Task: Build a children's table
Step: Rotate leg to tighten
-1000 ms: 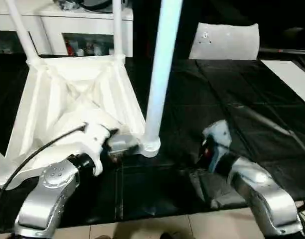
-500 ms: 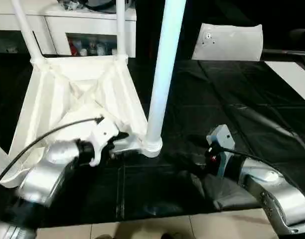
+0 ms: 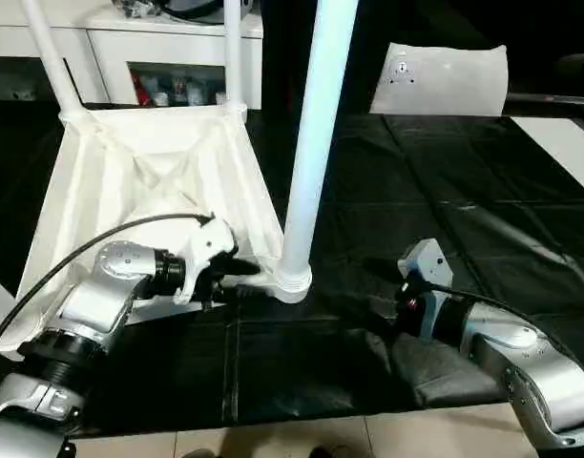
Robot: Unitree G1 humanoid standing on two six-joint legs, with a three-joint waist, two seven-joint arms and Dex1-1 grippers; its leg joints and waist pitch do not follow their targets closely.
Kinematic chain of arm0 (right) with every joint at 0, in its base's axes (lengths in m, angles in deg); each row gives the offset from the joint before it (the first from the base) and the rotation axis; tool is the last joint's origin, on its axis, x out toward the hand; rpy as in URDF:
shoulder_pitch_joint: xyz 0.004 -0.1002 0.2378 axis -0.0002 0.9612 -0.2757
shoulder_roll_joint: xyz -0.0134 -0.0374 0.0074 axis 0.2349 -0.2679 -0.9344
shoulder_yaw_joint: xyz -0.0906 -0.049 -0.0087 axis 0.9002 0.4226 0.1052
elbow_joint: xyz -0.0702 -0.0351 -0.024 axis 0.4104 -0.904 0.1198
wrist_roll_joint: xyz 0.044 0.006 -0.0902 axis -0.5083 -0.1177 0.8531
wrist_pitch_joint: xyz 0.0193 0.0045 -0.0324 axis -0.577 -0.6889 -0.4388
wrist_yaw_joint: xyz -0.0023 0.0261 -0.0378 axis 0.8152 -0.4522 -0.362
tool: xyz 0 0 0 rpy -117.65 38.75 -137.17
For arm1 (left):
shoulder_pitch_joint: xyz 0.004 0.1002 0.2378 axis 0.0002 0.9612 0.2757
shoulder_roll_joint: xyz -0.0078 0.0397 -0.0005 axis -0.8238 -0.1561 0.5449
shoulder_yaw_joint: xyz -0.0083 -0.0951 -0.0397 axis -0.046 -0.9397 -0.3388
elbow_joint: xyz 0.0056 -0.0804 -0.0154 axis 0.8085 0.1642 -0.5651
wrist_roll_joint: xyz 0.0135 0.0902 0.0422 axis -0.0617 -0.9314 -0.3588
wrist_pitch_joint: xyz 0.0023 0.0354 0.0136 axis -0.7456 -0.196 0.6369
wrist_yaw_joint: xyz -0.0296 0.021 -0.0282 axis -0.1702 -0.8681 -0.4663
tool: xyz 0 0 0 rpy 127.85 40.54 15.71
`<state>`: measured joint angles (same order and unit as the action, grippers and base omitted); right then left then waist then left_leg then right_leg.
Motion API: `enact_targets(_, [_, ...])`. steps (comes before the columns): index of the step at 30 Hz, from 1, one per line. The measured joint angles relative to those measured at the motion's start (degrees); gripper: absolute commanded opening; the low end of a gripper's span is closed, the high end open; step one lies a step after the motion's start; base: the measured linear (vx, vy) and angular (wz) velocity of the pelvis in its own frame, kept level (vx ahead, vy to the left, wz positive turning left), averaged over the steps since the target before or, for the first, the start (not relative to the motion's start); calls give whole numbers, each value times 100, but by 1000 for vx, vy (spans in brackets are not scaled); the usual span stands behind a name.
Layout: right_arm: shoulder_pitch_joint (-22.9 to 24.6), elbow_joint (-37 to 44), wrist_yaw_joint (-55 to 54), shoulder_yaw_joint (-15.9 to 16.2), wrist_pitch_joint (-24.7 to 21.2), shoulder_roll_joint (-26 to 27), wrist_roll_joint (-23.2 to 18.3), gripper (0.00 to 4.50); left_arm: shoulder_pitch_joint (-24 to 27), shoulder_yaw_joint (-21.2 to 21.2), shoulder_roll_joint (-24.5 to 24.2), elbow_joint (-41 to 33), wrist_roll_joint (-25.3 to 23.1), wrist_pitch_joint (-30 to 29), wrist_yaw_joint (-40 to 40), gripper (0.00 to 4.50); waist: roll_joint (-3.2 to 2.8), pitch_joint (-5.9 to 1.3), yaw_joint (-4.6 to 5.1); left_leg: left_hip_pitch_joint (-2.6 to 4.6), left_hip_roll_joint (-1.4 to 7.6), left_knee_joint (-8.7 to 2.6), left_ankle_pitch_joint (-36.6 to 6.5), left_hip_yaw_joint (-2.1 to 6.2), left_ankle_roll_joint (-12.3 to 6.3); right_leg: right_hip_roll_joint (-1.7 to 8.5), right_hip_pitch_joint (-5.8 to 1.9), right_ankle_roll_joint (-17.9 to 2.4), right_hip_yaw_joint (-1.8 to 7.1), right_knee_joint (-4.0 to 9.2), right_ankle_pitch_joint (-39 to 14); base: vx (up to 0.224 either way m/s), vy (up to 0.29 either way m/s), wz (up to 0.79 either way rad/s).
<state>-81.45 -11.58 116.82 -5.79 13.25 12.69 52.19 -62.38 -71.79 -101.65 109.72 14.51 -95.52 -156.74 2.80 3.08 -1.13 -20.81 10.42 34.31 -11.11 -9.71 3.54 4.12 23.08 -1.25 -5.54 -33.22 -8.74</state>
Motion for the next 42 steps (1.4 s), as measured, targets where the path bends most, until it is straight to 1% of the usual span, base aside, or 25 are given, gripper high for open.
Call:
enact_targets(2, [0, 0, 18, 9, 0, 0, 2, 450, -9, 2, -50, 0, -79, -43, -3, 148, 0, 0, -21, 6, 0, 1, 0, -1, 0, 0, -4, -1, 0, 0, 1, 0, 0, 0])
enact_targets(5, [-1, 0, 28, 18, 0, 0, 4, 450, -23, 7, -127, 6, -194, -105, 2, 142, 0, 0, -61, 25, 0, 0, 0, -3, 0, 1, -18, 0, 1, 0, 0, 0, 0, 0])
enact_targets(7, [-1, 0, 31, 42, 0, 0, 7, 450, -28, 6, -165, 36, -240, -105, 9, 113, 0, 0, -66, 34, 0, 0, 0, -3, 0, 1, -26, 0, 1, 0, 0, 0, 0, 0])
enact_targets(9, [-1, 0, 45, 77, 0, 1, 8, 450, -29, 5, -168, 60, -245, -102, 30, 101, 1, 0, -72, 34, 0, 0, 0, -4, 0, 3, -26, 1, 1, 1, -1, 0, 0, 0])
enact_targets(11, [-1, 0, 68, 114, 0, 1, 9, 450, -34, 4, -167, 115, -260, -77, 48, 73, 1, 0, -79, 34, -1, 0, 0, -4, 0, 4, -27, 1, 1, 1, 0, 0, 0, 0])
enact_targets(14, [-2, -1, 86, 138, 0, 0, 11, 450, -40, 4, -166, 161, -315, 9, 80, 60, 1, 0, -81, 33, -1, 0, 0, -5, 0, 5, -27, 1, 1, 1, -1, 0, 0, 0])
enact_targets(17, [-5, -39, 88, 139, 2, 1, 22, 450, -44, 4, -148, 170, -392, 71, 93, 25, 2, 0, -81, 33, -1, 0, 0, -5, 0, 5, -27, 1, 1, 1, -1, 0, 0, 0])
enact_targets(20, [-15, -41, 89, 148, 8, 1, 46, 450, -44, 9, -119, 207, -426, 198, 93, 17, 2, 0, -83, 32, -1, 0, 0, -5, 0, 5, -26, 1, 1, 1, -1, 0, 0, 0])
enact_targets(21, [-17, -40, 89, 151, 11, 1, 46, 450, -44, 9, -110, 212, -452, 236, 96, 8, 2, 0, -81, 32, -1, 0, 0, -5, 0, 5, -26, 1, 1, 1, -1, 0, 0, 0])
enact_targets(24, [-21, -44, 88, 181, 17, 2, 52, 450, -44, 31, -105, 226, -523, 394, 130, 8, 2, 0, -73, 33, -2, 1, 0, -6, 0, 6, -25, 1, 1, 3, -1, 0, 0, 0])
enact_targets(27, [-47, -133, 87, 196, 24, 2, 73, 450, -44, 85, -112, 273, -627, 724, 139, 8, 2, 0, -75, 33, -2, 0, 0, -6, 0, 6, -25, 1, 1, 3, -1, 0, 0, 0])
enact_targets(32, [-189, -258, 93, 206, 96, 9, 96, 450, -75, 121, -116, 450, -664, 1152, 34, 8, 2, 0, -79, 33, -2, -2, 0, -6, 0, 6, -25, 1, 1, 3, -1, 0, 0, 0])
enact_targets(33, [-199, -306, 117, 208, 148, 9, 102, 450, -90, 118, -107, 498, -663, 1208, -30, 8, 2, 0, -79, 33, -2, -4, 0, -6, 0, 6, -24, 1, 1, 3, -1, 0, 0, 0])
enact_targets(35, [-353, -604, 424, 240, 398, -35, 122, 450, -157, 111, -76, 715, -607, 1427, -368, 8, -1, 1, -83, 30, -2, -4, 0, -8, 0, 7, -22, 1, 1, 3, -1, 0, 0, 0])
enact_targets(37, [-454, -711, 661, 260, 574, -97, 115, 450, -172, 132, -32, 779, -607, 1567, -594, 8, -8, -3, -122, 30, -4, -7, -1, -8, -1, 10, -25, 2, 0, 3, -1, 0, 0, 0])
enact_targets(38, [-515, -746, 866, 282, 645, -115, 68, 450, -200, 173, -22, 846, -597, 1698, -742, 8, -15, -4, -162, 30, -4, -9, -1, -8, -1, 11, -26, 3, 0, 2, -2, 0, 0, 0])
enact_targets(40, [-617, -817, 1157, 346, 702, -116, -18, 413, -254, 243, 10, 948, -599, 1891, -892, 0, -18, -5, -221, 31, -4, -10, -1, -9, -1, 11, -27, 2, 0, 0, -2, 0, 0, 0])
enact_targets(42, [-712, -964, 1462, 413, 718, -116, -127, 413, -346, 357, 43, 1069, -609, 2058, -1036, 0, -18, -5, -262, 33, -6, -8, 0, -12, -1, 16, -34, 1, 0, 0, -1, 0, 0, 0])
